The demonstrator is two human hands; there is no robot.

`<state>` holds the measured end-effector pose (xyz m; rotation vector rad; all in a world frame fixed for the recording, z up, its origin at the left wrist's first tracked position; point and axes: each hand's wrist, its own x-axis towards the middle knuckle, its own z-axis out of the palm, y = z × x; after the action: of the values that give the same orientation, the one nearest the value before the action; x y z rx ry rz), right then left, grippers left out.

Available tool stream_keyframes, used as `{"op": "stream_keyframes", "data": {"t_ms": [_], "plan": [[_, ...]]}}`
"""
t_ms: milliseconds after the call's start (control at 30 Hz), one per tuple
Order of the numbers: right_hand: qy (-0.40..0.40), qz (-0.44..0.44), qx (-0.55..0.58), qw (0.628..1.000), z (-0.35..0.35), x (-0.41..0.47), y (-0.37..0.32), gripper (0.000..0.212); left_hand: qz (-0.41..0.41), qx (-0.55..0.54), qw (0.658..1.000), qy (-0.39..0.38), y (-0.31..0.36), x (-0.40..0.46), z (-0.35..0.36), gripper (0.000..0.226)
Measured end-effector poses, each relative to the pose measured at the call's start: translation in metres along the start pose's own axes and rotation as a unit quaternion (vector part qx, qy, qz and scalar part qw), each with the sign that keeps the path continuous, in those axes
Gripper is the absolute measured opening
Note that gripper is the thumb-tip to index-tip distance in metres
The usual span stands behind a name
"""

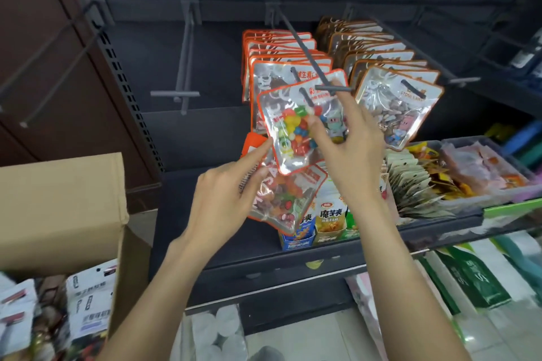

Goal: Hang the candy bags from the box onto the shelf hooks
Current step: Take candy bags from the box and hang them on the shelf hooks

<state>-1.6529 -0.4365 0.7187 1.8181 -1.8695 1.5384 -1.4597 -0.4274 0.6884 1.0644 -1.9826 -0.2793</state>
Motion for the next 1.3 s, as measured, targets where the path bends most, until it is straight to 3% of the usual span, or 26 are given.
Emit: {"op": "stream_keyframes", "data": {"t_ms": [233,367,500,633,700,800,900,1100,1300], "plan": [[-0.01,-0.063,-0.219,0.974,0.03,0.036,0.006,0.062,-0.09,0.016,0.996,0.008,-0.005,-0.01,-0.01,0.047],[-0.013,-0.044,-0.237,0.97,0.031,0.029,0.006,0.059,-0.123,-0.002,0.992,0.024,-0.003,-0.019,-0.014,0.043],[-0.01,-0.026,-0.159,0.987,0.015,0.009,0.005,0.047,-0.167,-0.077,0.982,0.038,0.001,-0.027,-0.014,0.038],[-0.059,0.021,0.05,0.997,-0.015,-0.026,0.005,0.037,-0.204,-0.191,0.957,0.073,0.019,-0.032,-0.016,0.038],[-0.105,0.093,0.157,0.978,-0.029,-0.047,0.002,0.039,-0.218,-0.237,0.941,0.099,0.024,-0.033,-0.015,0.038],[-0.2,0.197,0.267,0.922,-0.036,-0.07,-0.003,0.061,-0.236,-0.275,0.924,0.126,0.03,-0.032,-0.011,0.037],[-0.192,0.2,0.335,0.9,-0.034,-0.081,-0.003,0.062,-0.239,-0.273,0.924,0.123,0.037,-0.03,-0.005,0.035],[-0.058,0.072,0.271,0.958,-0.041,-0.066,-0.007,0.042,-0.198,-0.203,0.954,0.099,0.047,-0.026,0.001,0.029],[-0.021,0.047,0.24,0.969,-0.029,-0.046,-0.009,0.037,-0.164,-0.194,0.961,0.111,0.049,-0.015,-0.008,0.037]]}}
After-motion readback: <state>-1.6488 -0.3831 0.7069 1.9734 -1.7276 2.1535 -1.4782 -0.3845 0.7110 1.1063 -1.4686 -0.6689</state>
